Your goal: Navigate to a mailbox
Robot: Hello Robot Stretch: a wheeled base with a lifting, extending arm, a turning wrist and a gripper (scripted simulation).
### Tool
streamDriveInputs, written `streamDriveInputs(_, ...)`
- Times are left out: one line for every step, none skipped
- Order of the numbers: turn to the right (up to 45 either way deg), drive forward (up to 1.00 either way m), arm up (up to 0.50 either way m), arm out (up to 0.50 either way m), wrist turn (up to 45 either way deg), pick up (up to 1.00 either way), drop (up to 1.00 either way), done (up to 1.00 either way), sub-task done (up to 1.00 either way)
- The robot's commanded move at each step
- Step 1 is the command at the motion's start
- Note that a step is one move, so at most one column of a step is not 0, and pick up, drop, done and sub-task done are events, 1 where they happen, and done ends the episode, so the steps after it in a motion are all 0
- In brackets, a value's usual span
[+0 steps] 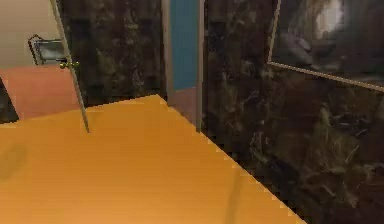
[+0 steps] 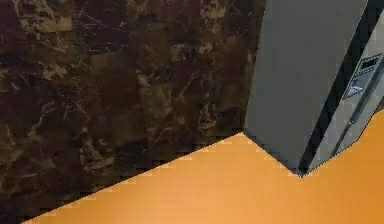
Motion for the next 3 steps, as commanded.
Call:
streamDriveInputs(-45.0, 0.0, 0.0, 0.0, 0.0, 0.0, 0.0, 0.0, 0.0)
streamDriveInputs(-45.0, 0.0, 0.0, 0.0, 0.0, 0.0, 0.0, 0.0, 0.0)
streamDriveInputs(-45.0, 0.0, 0.0, 0.0, 0.0, 0.0, 0.0, 0.0, 0.0)
